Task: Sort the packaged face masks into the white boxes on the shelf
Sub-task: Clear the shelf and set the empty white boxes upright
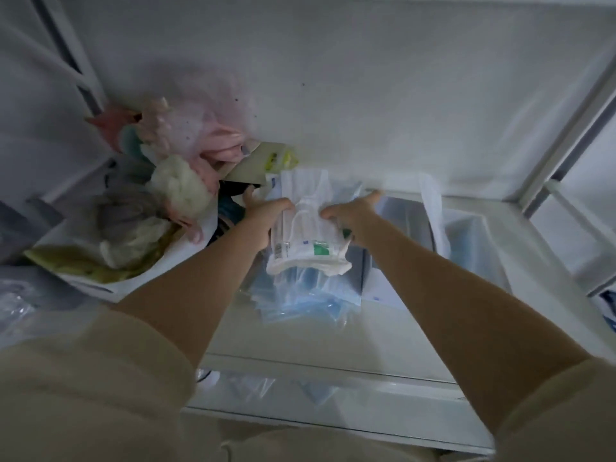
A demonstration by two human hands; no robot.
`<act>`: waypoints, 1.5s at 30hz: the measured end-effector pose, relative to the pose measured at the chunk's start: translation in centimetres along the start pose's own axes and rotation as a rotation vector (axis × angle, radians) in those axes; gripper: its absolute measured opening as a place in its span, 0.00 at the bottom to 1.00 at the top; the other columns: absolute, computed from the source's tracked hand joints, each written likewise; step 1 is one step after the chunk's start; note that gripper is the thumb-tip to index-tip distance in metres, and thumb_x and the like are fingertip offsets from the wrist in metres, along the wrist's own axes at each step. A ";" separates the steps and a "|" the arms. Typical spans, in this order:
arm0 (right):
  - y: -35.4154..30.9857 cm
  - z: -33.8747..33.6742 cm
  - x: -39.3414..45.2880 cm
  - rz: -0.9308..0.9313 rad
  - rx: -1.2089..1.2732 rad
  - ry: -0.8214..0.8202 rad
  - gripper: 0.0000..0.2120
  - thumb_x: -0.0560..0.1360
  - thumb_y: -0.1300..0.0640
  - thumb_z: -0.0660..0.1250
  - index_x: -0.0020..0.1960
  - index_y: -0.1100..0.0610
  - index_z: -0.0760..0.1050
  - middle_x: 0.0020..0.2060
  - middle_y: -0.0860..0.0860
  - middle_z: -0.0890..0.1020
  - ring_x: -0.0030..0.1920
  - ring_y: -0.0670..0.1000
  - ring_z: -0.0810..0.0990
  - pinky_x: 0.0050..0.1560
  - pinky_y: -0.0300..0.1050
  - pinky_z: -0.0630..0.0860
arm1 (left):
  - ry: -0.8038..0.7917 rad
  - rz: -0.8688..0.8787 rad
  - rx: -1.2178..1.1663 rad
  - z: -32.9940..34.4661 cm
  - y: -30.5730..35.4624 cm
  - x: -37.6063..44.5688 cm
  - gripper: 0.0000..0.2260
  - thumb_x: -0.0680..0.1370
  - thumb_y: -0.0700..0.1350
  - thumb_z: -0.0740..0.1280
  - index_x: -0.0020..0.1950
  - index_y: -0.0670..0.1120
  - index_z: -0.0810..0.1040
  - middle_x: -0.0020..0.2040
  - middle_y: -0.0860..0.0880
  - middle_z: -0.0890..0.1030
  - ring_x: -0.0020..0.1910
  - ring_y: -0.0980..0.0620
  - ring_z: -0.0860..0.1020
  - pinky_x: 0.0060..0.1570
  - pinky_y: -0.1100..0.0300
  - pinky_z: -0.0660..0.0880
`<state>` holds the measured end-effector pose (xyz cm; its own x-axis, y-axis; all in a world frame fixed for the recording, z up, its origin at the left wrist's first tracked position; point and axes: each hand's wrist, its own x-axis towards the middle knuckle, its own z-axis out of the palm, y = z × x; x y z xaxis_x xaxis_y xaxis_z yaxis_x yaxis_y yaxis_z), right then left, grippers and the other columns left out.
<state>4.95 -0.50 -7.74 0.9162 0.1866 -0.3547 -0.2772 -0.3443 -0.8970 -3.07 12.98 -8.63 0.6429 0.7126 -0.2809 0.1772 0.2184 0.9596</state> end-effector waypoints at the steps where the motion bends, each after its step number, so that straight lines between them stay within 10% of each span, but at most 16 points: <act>1: 0.9 0.1 0.2 0.036 -0.047 -0.011 0.51 0.58 0.60 0.79 0.69 0.54 0.49 0.56 0.58 0.71 0.53 0.60 0.78 0.50 0.57 0.79 | 0.003 -0.008 0.055 0.0 -0.6 0.4 0.41 0.69 0.36 0.73 0.76 0.49 0.54 0.68 0.43 0.69 0.61 0.42 0.74 0.60 0.45 0.74; 8: 3.4 -0.5 0.9 0.079 -0.512 -0.079 0.50 0.66 0.58 0.75 0.74 0.63 0.43 0.67 0.62 0.66 0.65 0.62 0.70 0.61 0.53 0.74 | -0.075 -0.127 0.653 1.6 -2.4 0.8 0.50 0.70 0.46 0.75 0.77 0.57 0.40 0.74 0.41 0.59 0.66 0.41 0.69 0.60 0.49 0.73; 13: 1.8 -1.5 0.1 -0.306 -0.566 0.175 0.31 0.68 0.60 0.70 0.66 0.59 0.60 0.62 0.60 0.69 0.65 0.60 0.69 0.61 0.52 0.72 | 0.156 0.077 0.963 3.4 -1.6 -0.2 0.50 0.66 0.51 0.76 0.76 0.59 0.44 0.77 0.41 0.43 0.75 0.39 0.50 0.71 0.45 0.58; 20: 1.1 -9.4 -1.3 -0.680 -0.444 0.434 0.23 0.70 0.62 0.64 0.65 0.59 0.68 0.60 0.58 0.72 0.62 0.59 0.68 0.60 0.49 0.67 | -0.018 0.608 0.733 11.5 -1.9 -4.7 0.25 0.69 0.41 0.69 0.66 0.48 0.71 0.68 0.44 0.69 0.68 0.43 0.66 0.65 0.53 0.66; 28: 5.1 -18.5 0.3 -0.184 -0.297 0.200 0.29 0.75 0.58 0.61 0.74 0.58 0.58 0.62 0.58 0.73 0.60 0.58 0.74 0.53 0.44 0.69 | -0.440 0.536 0.793 22.1 -3.5 -10.2 0.12 0.79 0.39 0.58 0.60 0.41 0.75 0.52 0.45 0.80 0.43 0.49 0.77 0.35 0.71 0.68; 33: 5.9 -19.6 1.3 -0.033 0.015 0.034 0.21 0.73 0.52 0.63 0.64 0.59 0.70 0.56 0.55 0.79 0.56 0.57 0.77 0.56 0.54 0.77 | -0.638 0.479 0.964 23.1 -3.7 -10.4 0.24 0.77 0.31 0.52 0.70 0.47 0.71 0.64 0.44 0.77 0.53 0.47 0.76 0.45 0.60 0.71; 37: 6.2 -20.0 2.5 -0.095 -0.359 0.263 0.13 0.75 0.62 0.57 0.55 0.65 0.75 0.51 0.60 0.80 0.51 0.61 0.80 0.48 0.51 0.78 | -0.650 0.551 0.956 22.2 -4.2 -10.3 0.22 0.75 0.30 0.57 0.66 0.47 0.75 0.66 0.47 0.74 0.61 0.47 0.74 0.56 0.61 0.71; 45: 5.5 -20.6 1.5 -0.123 -0.721 0.057 0.06 0.71 0.61 0.58 0.36 0.61 0.70 0.22 0.54 0.79 0.22 0.52 0.79 0.27 0.38 0.72 | -0.576 0.271 0.798 21.9 -5.6 -10.5 0.18 0.79 0.40 0.61 0.69 0.44 0.67 0.42 0.51 0.74 0.37 0.54 0.77 0.23 0.70 0.72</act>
<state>10.74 -21.02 -7.78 0.9475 0.2217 -0.2304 0.0705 -0.8476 -0.5259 5.54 -10.30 -10.76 0.9586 0.1968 -0.2058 0.2822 -0.5608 0.7784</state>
